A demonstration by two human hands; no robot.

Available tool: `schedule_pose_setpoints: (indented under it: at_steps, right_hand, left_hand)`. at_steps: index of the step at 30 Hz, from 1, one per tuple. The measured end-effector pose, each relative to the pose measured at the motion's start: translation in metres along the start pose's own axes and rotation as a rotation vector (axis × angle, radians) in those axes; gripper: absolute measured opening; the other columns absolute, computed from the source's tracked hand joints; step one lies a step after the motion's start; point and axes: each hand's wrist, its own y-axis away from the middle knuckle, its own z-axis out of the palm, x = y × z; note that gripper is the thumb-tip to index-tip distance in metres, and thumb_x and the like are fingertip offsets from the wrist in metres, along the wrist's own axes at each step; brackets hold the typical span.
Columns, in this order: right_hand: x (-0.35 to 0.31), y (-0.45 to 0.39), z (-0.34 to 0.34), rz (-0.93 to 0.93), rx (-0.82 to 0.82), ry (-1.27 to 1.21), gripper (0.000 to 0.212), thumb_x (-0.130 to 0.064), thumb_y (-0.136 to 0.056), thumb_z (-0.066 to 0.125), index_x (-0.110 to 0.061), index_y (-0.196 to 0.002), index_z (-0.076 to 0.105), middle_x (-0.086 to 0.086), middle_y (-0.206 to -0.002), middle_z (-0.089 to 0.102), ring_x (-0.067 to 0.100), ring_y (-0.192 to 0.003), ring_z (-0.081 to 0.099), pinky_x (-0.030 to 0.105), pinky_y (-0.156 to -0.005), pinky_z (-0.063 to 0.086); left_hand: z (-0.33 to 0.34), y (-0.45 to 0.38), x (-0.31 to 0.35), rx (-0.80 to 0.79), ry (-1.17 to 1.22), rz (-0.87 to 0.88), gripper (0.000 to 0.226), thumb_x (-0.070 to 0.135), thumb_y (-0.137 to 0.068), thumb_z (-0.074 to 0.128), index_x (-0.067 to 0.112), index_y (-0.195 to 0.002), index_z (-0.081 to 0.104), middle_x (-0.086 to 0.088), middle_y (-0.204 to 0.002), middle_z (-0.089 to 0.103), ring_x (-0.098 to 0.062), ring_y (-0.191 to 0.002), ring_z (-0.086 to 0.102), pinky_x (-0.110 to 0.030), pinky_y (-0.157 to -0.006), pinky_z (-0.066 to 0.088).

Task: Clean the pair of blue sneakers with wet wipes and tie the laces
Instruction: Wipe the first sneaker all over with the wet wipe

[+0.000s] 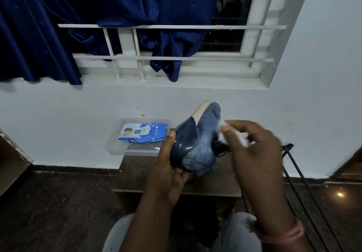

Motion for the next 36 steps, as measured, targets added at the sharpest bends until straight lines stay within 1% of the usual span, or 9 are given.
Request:
schedule_pose_setpoints:
  at_steps: [5, 10, 13, 16, 19, 24, 28, 34, 36]
  right_hand:
    - [0.016, 0.004, -0.016, 0.206, 0.141, -0.306, 0.006, -0.02, -0.092, 0.072, -0.016, -0.094, 0.075, -0.003, -0.086, 0.075, 0.01, -0.08, 0.067, 0.036, -0.081, 0.054]
    - [0.012, 0.015, -0.012, 0.164, 0.172, -0.432, 0.007, -0.018, -0.09, 0.071, -0.014, -0.095, 0.073, 0.002, -0.091, 0.075, 0.012, -0.083, 0.067, 0.035, -0.078, 0.053]
    - [0.005, 0.02, -0.01, -0.022, 0.182, -0.296, 0.01, -0.017, -0.088, 0.071, -0.019, -0.097, 0.073, -0.003, -0.095, 0.074, 0.011, -0.093, 0.069, 0.031, -0.085, 0.054]
    - [0.01, 0.023, -0.005, -0.345, 0.156, 0.129, 0.015, -0.008, -0.091, 0.073, -0.014, -0.104, 0.076, -0.004, -0.1, 0.071, 0.007, -0.096, 0.066, 0.016, -0.088, 0.047]
    - [0.019, 0.019, 0.003, -0.506, 0.147, 0.442, 0.018, -0.012, -0.094, 0.067, -0.013, -0.109, 0.075, 0.002, -0.096, 0.067, 0.019, -0.085, 0.06, 0.028, -0.08, 0.048]
    - [0.014, -0.006, -0.004, -0.471, 0.208, 0.708, 0.013, -0.027, -0.093, 0.067, -0.027, -0.104, 0.074, -0.008, -0.096, 0.066, 0.024, -0.09, 0.046, 0.038, -0.078, 0.029]
    - [0.017, -0.01, 0.0, -0.37, 0.157, 0.625, 0.017, -0.029, -0.097, 0.059, -0.029, -0.107, 0.073, -0.01, -0.099, 0.065, 0.024, -0.094, 0.046, 0.047, -0.08, 0.039]
    - [0.024, 0.015, 0.003, -0.357, 0.108, 0.57, 0.022, -0.023, -0.093, 0.061, -0.025, -0.111, 0.073, -0.007, -0.099, 0.067, 0.026, -0.092, 0.046, 0.034, -0.078, 0.033]
    - [0.02, 0.002, 0.004, -0.361, 0.116, 0.592, 0.02, -0.024, -0.096, 0.059, -0.025, -0.109, 0.073, -0.007, -0.098, 0.067, 0.025, -0.094, 0.044, 0.037, -0.08, 0.036]
  left_hand:
    - [0.011, 0.003, 0.003, -0.107, 0.266, -0.155, 0.056, 0.052, -0.089, 0.064, 0.015, -0.131, 0.065, -0.015, -0.123, 0.072, -0.038, -0.11, 0.071, -0.056, -0.096, 0.055]
    - [0.027, 0.0, -0.008, -0.163, 0.365, -0.224, 0.058, 0.039, -0.085, 0.071, 0.014, -0.136, 0.063, -0.016, -0.129, 0.069, -0.036, -0.122, 0.065, -0.047, -0.104, 0.052]
    - [0.028, -0.001, -0.016, -0.183, 0.329, -0.178, 0.049, 0.031, -0.095, 0.064, 0.01, -0.138, 0.059, -0.018, -0.132, 0.067, -0.036, -0.123, 0.064, -0.048, -0.102, 0.052]
    - [0.026, -0.005, -0.018, -0.231, 0.284, -0.118, 0.06, 0.027, -0.092, 0.073, 0.006, -0.144, 0.053, -0.022, -0.139, 0.061, -0.038, -0.13, 0.059, -0.048, -0.105, 0.051]
    - [0.027, -0.008, -0.021, -0.224, 0.232, -0.095, 0.068, 0.026, -0.082, 0.079, 0.007, -0.143, 0.055, -0.02, -0.137, 0.063, -0.034, -0.128, 0.061, -0.043, -0.098, 0.056]
    - [0.029, -0.003, -0.021, -0.219, 0.175, -0.118, 0.048, 0.023, -0.092, 0.068, 0.01, -0.138, 0.059, -0.017, -0.129, 0.069, -0.033, -0.12, 0.067, -0.042, -0.094, 0.058]
    - [0.028, -0.004, -0.022, -0.205, 0.146, -0.121, 0.055, 0.024, -0.089, 0.075, 0.012, -0.14, 0.058, -0.016, -0.131, 0.068, -0.034, -0.12, 0.066, -0.043, -0.095, 0.058]
    - [0.029, -0.004, -0.017, -0.217, 0.122, -0.109, 0.049, 0.024, -0.09, 0.068, 0.008, -0.136, 0.061, -0.018, -0.128, 0.069, -0.032, -0.123, 0.065, -0.043, -0.098, 0.056]
    - [0.028, -0.003, -0.017, -0.246, 0.094, -0.109, 0.046, 0.024, -0.09, 0.067, 0.01, -0.134, 0.063, -0.016, -0.125, 0.071, -0.03, -0.12, 0.067, -0.039, -0.093, 0.06]
